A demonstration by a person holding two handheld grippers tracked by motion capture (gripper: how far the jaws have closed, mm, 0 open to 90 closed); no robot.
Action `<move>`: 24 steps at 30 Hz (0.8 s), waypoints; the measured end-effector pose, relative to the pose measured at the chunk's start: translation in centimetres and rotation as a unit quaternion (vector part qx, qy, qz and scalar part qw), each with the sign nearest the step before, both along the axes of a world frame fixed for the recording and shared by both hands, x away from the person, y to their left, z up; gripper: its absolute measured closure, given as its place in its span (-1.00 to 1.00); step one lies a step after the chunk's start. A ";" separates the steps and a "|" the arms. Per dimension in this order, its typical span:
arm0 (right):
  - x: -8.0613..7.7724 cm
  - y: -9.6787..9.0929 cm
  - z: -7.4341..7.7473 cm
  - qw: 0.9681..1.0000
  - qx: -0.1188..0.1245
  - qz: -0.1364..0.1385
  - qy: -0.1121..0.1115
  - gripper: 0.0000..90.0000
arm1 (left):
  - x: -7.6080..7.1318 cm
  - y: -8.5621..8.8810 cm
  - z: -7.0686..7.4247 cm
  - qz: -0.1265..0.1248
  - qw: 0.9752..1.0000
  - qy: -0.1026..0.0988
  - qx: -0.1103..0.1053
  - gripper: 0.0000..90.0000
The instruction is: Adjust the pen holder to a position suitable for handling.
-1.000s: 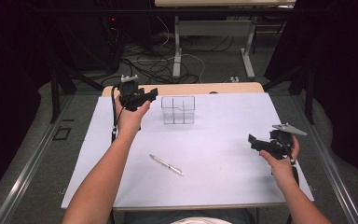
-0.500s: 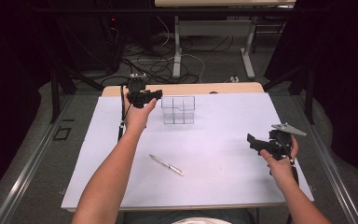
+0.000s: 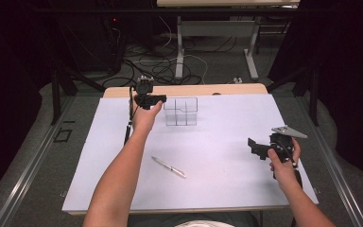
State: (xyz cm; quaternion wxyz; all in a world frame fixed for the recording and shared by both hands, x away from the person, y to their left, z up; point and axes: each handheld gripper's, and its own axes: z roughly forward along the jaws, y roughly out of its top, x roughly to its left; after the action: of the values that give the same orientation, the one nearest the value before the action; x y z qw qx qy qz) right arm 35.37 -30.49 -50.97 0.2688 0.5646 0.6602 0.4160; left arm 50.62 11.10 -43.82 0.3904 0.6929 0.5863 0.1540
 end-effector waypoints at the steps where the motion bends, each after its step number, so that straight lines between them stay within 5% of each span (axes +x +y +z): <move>1: 0.0 0.1 0.0 1.000 -0.002 -0.001 -0.001 -1.00 | 0.1 0.0 -0.2 -0.002 1.000 0.002 -0.001 0.27; 24: 0.0 0.0 -0.6 1.000 -0.008 0.004 0.013 -1.00 | 2.8 -1.4 -2.3 0.010 0.998 0.061 0.008 0.60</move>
State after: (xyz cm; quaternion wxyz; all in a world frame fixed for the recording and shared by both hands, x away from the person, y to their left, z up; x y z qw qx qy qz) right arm 35.38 -30.52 -51.53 0.2626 0.5653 0.6692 0.4045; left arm 53.40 9.74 -46.13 0.3467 0.6984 0.6147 0.1194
